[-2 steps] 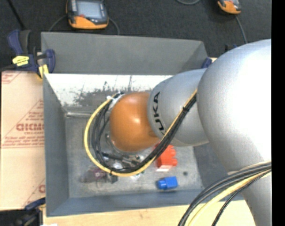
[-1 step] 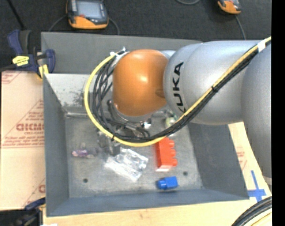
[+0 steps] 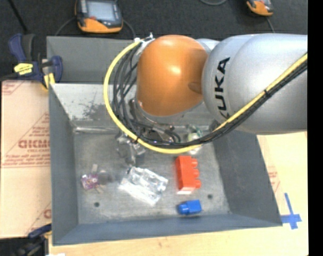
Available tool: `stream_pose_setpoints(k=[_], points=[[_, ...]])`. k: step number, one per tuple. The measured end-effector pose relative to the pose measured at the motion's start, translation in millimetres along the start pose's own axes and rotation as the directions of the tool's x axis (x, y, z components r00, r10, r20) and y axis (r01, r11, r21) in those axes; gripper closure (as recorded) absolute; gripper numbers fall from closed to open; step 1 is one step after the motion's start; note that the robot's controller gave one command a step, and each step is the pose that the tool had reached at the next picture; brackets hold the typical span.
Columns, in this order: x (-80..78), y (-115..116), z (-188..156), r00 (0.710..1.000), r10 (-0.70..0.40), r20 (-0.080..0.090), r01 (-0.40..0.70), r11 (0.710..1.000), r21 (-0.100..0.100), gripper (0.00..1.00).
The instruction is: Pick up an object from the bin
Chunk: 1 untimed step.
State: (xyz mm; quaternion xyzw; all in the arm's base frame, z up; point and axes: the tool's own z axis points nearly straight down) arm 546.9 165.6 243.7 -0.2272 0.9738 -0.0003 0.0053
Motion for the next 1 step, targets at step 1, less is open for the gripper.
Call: stream_pose_setpoints(k=[1], points=[[-83.4, -11.0, 86.4, 0.999, 0.031, -0.008, -0.031, 0.999, -0.005, 1.00]])
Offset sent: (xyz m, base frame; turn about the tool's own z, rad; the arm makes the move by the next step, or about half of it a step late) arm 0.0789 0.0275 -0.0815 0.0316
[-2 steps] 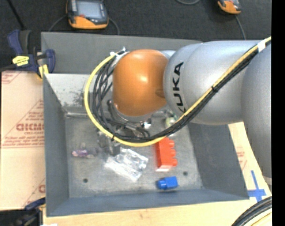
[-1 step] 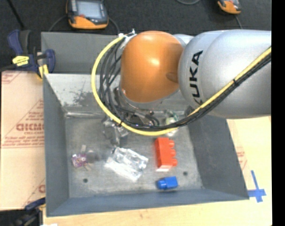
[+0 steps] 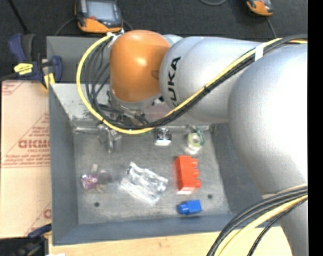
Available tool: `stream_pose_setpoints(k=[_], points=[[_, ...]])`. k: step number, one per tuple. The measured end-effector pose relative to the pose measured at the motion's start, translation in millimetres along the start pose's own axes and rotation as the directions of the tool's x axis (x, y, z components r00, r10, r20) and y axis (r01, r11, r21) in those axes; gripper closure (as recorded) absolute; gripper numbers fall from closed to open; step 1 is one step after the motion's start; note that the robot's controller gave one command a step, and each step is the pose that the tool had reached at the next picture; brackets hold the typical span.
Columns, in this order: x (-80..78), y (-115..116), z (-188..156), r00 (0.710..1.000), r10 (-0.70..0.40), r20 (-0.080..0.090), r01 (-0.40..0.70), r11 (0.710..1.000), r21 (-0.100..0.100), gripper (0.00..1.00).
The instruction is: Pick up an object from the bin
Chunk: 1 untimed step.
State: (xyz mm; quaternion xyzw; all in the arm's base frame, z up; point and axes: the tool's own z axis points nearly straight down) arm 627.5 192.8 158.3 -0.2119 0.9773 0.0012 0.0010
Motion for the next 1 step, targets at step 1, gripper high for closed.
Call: stream_pose_setpoints(k=[1], points=[[0.2, -0.2, -5.2, 1.000, 0.001, 0.004, -0.001, 1.000, 0.001, 0.00]])
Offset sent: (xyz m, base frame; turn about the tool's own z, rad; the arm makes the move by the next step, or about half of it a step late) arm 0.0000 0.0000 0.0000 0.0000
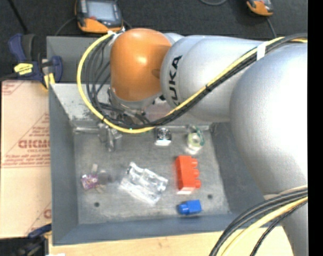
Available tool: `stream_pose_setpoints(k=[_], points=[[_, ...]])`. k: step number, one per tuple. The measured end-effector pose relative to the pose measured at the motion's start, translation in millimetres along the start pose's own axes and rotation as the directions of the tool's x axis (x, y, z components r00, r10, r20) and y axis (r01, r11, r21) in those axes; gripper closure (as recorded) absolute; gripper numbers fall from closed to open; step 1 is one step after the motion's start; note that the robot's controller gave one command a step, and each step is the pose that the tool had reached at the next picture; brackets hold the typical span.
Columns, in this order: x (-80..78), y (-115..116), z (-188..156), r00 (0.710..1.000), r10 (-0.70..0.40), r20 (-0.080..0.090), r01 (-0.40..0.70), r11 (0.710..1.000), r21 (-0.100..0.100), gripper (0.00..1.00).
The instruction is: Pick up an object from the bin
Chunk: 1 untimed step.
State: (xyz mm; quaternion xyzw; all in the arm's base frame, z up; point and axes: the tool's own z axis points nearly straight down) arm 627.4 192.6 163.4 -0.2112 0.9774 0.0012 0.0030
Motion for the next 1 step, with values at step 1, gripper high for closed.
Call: stream_pose_setpoints(k=[1], points=[[22.9, 45.1, 85.4, 0.983, -0.186, -0.008, 0.186, 0.983, -0.001, 0.00]])
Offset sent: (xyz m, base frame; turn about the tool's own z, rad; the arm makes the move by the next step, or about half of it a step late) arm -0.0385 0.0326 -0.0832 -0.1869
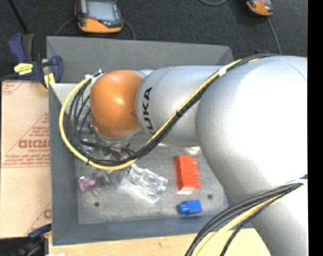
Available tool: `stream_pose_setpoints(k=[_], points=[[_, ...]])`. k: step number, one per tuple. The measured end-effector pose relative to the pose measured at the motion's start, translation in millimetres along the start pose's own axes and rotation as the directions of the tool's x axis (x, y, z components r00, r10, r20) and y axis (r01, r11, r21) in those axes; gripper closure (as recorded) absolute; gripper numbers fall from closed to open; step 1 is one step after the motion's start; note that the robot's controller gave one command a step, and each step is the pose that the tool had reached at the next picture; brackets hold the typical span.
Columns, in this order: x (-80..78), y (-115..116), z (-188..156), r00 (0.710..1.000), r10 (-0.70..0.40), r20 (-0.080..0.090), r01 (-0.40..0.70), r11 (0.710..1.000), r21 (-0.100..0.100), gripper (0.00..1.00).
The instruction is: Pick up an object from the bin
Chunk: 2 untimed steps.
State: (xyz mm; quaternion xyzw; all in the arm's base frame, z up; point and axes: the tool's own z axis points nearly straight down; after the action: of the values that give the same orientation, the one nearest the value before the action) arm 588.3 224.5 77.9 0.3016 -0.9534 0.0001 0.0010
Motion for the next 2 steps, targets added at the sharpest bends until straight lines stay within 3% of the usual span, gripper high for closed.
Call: stream_pose_setpoints(k=[1, 2], points=[[63.3, 35, 9, 0.999, 0.034, -0.001, -0.034, 0.999, -0.002, 0.00], [77.4, 63, -31, 0.934, -0.356, 0.006, 0.356, 0.935, 0.003, 0.00]])
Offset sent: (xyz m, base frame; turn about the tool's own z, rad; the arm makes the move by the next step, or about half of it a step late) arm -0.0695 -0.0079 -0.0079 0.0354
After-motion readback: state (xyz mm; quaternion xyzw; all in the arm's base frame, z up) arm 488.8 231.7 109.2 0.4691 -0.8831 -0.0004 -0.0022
